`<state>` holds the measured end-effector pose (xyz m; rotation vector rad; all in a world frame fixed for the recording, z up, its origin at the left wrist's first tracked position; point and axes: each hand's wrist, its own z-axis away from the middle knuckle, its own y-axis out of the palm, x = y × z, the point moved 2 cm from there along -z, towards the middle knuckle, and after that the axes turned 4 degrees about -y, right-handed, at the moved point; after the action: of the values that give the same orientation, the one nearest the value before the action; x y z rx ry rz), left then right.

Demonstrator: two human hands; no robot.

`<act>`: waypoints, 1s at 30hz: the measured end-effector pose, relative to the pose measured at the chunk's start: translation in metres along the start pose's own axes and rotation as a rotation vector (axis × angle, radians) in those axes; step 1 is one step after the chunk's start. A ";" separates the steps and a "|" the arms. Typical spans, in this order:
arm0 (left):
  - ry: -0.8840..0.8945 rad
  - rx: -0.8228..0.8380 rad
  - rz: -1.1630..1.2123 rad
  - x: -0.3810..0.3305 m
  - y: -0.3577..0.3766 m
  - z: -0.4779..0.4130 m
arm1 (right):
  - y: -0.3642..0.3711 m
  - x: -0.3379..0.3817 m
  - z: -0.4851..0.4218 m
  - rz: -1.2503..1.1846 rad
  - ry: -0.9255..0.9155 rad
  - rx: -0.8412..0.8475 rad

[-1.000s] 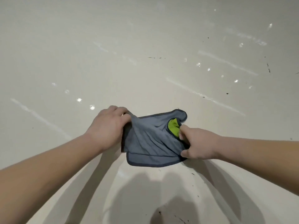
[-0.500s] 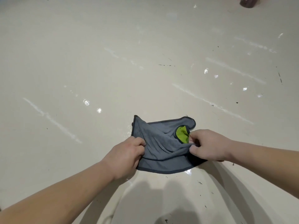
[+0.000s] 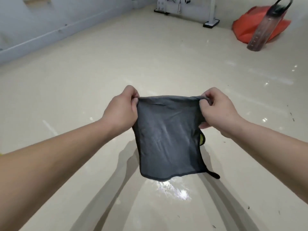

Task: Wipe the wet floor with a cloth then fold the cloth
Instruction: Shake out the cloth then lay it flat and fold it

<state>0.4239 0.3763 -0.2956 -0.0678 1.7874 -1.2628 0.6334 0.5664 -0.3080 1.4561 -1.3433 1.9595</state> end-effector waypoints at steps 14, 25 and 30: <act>0.093 0.121 -0.106 0.062 -0.013 0.056 | 0.029 -0.016 0.046 0.282 -0.342 0.327; 0.221 1.173 -0.475 0.105 0.050 0.198 | 0.056 -0.111 0.168 0.461 0.347 1.344; 0.243 0.914 -0.522 0.111 0.073 0.138 | 0.070 -0.118 0.120 0.387 0.382 0.962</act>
<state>0.4868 0.2557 -0.4301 0.1537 1.2496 -2.4464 0.6958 0.4604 -0.4425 1.0463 -0.5137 3.1873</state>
